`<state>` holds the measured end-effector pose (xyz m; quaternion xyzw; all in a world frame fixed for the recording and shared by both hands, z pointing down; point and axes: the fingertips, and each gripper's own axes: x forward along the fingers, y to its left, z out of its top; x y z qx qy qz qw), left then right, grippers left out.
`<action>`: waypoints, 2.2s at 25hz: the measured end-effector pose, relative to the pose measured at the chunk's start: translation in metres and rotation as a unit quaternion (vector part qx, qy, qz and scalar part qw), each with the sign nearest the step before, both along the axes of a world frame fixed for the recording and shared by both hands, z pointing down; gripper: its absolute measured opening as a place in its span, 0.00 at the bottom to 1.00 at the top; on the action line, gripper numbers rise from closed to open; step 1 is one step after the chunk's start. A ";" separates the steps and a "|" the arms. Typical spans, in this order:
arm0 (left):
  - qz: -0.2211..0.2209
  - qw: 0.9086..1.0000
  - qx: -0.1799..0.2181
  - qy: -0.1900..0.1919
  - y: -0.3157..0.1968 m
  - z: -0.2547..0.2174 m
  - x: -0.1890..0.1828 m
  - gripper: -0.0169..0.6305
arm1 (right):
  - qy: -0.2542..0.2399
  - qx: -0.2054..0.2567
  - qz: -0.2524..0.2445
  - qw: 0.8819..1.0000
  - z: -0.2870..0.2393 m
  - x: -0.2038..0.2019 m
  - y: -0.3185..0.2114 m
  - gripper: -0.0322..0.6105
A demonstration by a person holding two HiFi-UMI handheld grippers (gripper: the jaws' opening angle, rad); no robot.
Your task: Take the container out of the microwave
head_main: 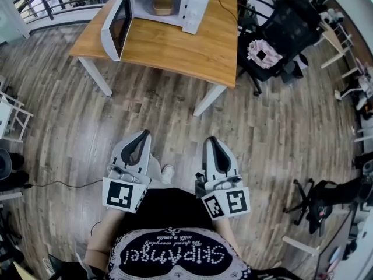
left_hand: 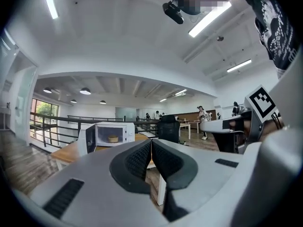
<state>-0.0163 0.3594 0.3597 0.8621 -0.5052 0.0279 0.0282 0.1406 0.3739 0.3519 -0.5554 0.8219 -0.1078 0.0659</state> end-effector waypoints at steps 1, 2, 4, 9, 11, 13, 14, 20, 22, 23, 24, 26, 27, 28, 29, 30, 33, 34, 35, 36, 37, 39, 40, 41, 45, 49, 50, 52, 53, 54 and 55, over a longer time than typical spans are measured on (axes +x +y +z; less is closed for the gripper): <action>-0.005 1.000 -0.001 0.001 -0.001 0.000 -0.001 0.07 | -0.014 -0.002 0.007 1.000 0.000 0.004 0.000 0.11; -0.008 1.000 -0.002 0.001 -0.002 0.000 -0.002 0.07 | -0.023 -0.004 0.012 1.000 0.001 0.007 0.000 0.11; -0.013 1.000 0.000 0.001 -0.005 -0.002 -0.002 0.07 | -0.021 -0.007 0.015 1.000 0.003 0.010 -0.001 0.11; -0.007 1.000 0.005 0.003 -0.016 -0.007 0.006 0.07 | 0.028 -0.007 0.007 1.000 0.004 0.006 -0.008 0.11; -0.001 1.000 0.000 0.001 -0.022 -0.004 0.010 0.07 | 0.034 -0.010 0.005 0.999 0.006 0.006 -0.013 0.10; 0.004 1.000 -0.006 -0.005 -0.032 -0.003 0.013 0.07 | 0.043 -0.015 0.004 0.999 0.010 0.007 -0.022 0.10; 0.005 1.000 -0.008 -0.005 -0.039 -0.003 0.014 0.07 | 0.049 -0.018 0.005 0.999 0.012 0.007 -0.026 0.10; -0.003 1.000 -0.002 0.011 -0.086 -0.009 0.009 0.07 | 0.052 -0.034 0.001 0.998 0.019 0.006 -0.062 0.11; -0.006 1.000 -0.008 0.019 -0.101 -0.005 0.007 0.07 | 0.057 -0.038 -0.001 0.998 0.020 0.003 -0.076 0.11; -0.006 1.000 -0.012 0.025 -0.109 -0.004 0.006 0.07 | 0.059 -0.041 -0.002 0.997 0.020 0.001 -0.084 0.11; -0.006 0.999 -0.016 0.029 -0.117 -0.002 0.005 0.07 | 0.061 -0.043 -0.003 0.997 0.021 -0.001 -0.093 0.11; 0.000 0.999 -0.020 0.030 -0.133 -0.002 0.003 0.07 | 0.067 -0.048 -0.002 0.997 0.021 -0.005 -0.111 0.11; 0.003 0.999 -0.020 0.028 -0.141 -0.002 0.002 0.07 | 0.072 -0.049 0.000 0.996 0.020 -0.007 -0.120 0.11; 0.005 0.999 -0.019 0.027 -0.150 -0.002 -0.001 0.07 | 0.077 -0.050 0.003 0.996 0.020 -0.008 -0.129 0.11; 0.005 0.999 -0.019 0.029 -0.159 -0.002 -0.004 0.07 | 0.079 -0.051 0.005 0.996 0.020 -0.010 -0.138 0.11; 0.005 0.999 -0.019 0.033 -0.168 -0.003 -0.007 0.07 | 0.080 -0.053 0.008 0.995 0.020 -0.012 -0.148 0.11; 0.005 0.999 -0.015 0.042 -0.195 -0.006 -0.017 0.07 | 0.075 -0.059 0.012 0.995 0.022 -0.023 -0.177 0.11; 0.005 0.999 -0.013 0.041 -0.203 -0.008 -0.020 0.07 | 0.073 -0.059 0.012 0.996 0.021 -0.029 -0.186 0.11; 0.004 0.999 -0.011 0.039 -0.211 -0.010 -0.024 0.07 | 0.073 -0.057 0.010 0.996 0.020 -0.035 -0.194 0.11; 0.003 0.999 -0.010 0.038 -0.218 -0.010 -0.029 0.07 | 0.074 -0.055 0.009 0.996 0.018 -0.042 -0.202 0.11; 0.002 0.999 -0.010 0.038 -0.225 -0.011 -0.035 0.07 | 0.075 -0.054 0.006 0.996 0.017 -0.049 -0.210 0.11; 0.001 0.999 -0.011 0.041 -0.238 -0.011 -0.048 0.07 | 0.074 -0.054 0.004 0.996 0.018 -0.063 -0.225 0.11; 0.001 0.999 -0.011 0.042 -0.244 -0.011 -0.055 0.07 | 0.073 -0.056 0.004 0.996 0.019 -0.070 -0.231 0.11; 0.002 0.999 -0.010 0.041 -0.250 -0.011 -0.061 0.07 | 0.072 -0.057 0.005 0.996 0.020 -0.075 -0.237 0.11; 0.003 0.999 -0.006 0.040 -0.269 -0.007 -0.084 0.07 | 0.070 -0.062 0.011 0.996 0.025 -0.092 -0.256 0.11; 0.004 0.999 -0.015 0.042 -0.282 -0.002 -0.096 0.07 | 0.067 -0.068 0.019 0.995 0.027 -0.101 -0.268 0.11; 0.005 0.999 -0.016 0.044 -0.285 -0.002 -0.098 0.07 | 0.068 -0.069 0.021 0.995 0.027 -0.102 -0.269 0.11; 0.008 0.999 -0.018 0.045 -0.287 -0.002 -0.099 0.07 | 0.069 -0.070 0.026 0.995 0.025 -0.103 -0.270 0.11; 0.008 0.999 -0.020 0.045 -0.288 -0.001 -0.101 0.07 | 0.069 -0.070 0.028 0.995 0.025 -0.103 -0.271 0.11; 0.008 0.999 -0.022 0.046 -0.290 0.001 -0.102 0.07 | 0.069 -0.070 0.030 0.995 0.024 -0.104 -0.272 0.11; 0.007 0.999 -0.024 0.047 -0.291 0.002 -0.104 0.07 | 0.068 -0.071 0.032 0.995 0.025 -0.104 -0.274 0.11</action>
